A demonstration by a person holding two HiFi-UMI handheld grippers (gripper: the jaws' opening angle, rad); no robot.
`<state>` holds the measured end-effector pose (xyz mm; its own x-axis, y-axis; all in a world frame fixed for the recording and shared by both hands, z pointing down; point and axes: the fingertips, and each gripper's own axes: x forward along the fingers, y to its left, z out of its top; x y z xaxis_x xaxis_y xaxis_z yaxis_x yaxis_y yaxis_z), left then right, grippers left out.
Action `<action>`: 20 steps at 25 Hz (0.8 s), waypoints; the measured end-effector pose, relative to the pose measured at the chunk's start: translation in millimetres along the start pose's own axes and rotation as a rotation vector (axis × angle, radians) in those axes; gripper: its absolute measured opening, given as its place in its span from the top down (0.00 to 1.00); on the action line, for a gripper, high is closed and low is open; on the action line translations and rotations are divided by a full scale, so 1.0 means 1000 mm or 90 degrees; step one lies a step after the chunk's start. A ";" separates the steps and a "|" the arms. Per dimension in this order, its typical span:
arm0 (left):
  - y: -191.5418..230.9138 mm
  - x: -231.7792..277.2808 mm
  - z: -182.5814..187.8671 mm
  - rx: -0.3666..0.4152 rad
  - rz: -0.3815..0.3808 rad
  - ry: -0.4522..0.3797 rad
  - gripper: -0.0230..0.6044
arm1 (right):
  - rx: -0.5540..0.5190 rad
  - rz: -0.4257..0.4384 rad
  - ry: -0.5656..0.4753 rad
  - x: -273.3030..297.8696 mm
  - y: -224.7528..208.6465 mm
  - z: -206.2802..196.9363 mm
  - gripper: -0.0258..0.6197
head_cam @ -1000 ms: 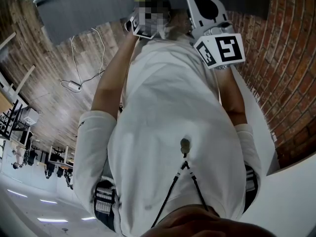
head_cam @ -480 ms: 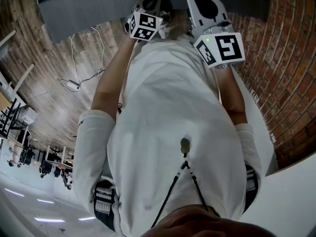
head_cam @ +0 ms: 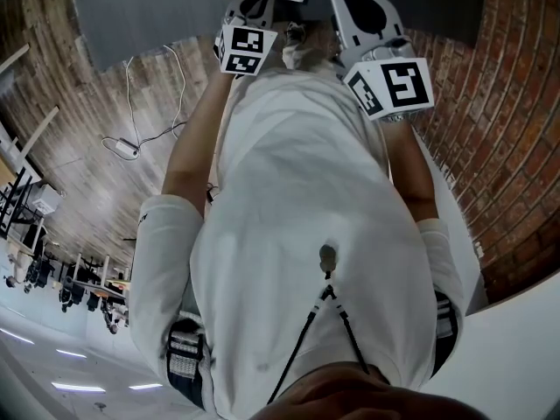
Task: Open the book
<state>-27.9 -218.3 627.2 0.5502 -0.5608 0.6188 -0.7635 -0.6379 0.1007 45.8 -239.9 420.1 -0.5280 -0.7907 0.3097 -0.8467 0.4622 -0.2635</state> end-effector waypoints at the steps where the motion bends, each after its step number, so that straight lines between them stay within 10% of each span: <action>1: 0.005 -0.003 0.001 -0.003 0.007 -0.004 0.93 | -0.001 0.002 0.001 0.002 0.002 0.001 0.90; 20: 0.106 -0.044 -0.006 -0.033 0.123 -0.007 0.93 | -0.011 0.035 0.009 0.038 0.032 0.004 0.90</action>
<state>-134.8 -257.7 615.2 0.3950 -0.6766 0.6215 -0.8717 -0.4896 0.0209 -0.9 -256.6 419.7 -0.5748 -0.7582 0.3076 -0.8171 0.5118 -0.2654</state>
